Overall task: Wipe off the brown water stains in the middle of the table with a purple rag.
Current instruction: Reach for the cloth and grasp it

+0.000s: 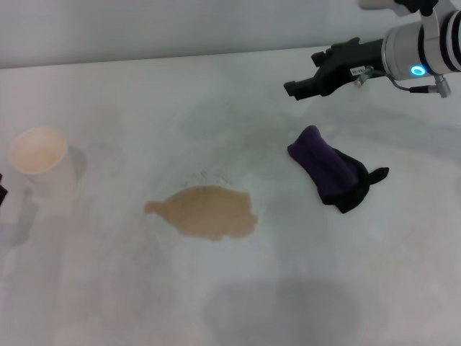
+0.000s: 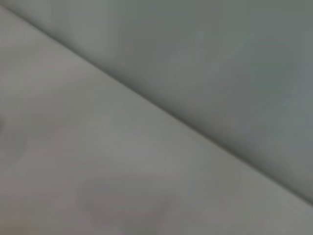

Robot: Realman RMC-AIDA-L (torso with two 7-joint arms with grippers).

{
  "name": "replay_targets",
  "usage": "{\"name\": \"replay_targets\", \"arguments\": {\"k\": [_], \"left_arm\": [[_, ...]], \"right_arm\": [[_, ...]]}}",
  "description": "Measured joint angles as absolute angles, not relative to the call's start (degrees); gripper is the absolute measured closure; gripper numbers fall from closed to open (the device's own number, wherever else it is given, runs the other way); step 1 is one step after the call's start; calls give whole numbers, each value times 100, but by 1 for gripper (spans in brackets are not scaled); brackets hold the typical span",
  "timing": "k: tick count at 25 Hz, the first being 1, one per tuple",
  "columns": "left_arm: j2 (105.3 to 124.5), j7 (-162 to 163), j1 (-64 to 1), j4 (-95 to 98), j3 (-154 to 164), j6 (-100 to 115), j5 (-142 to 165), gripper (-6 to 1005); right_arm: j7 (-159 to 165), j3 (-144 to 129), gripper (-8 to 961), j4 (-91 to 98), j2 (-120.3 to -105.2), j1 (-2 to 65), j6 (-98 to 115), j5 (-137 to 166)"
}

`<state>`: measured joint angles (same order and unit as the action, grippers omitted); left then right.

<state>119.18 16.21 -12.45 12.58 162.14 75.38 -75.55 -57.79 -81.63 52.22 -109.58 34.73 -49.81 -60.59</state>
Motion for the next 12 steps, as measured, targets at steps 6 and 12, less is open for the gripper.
{"name": "replay_targets", "arguments": {"k": [6,12], "left_arm": [[11918,1624,-1340,1223,16215,7482,-7893,108],[11926,1626,-1380,1117,16216,7464,-8015,108]], "right_arm": [[-4816,-7592,93,7376,-11551,2607,-6220,-3934],[-3914,-8280,115,8161,-11545,2303,-6938,-3117]]}}
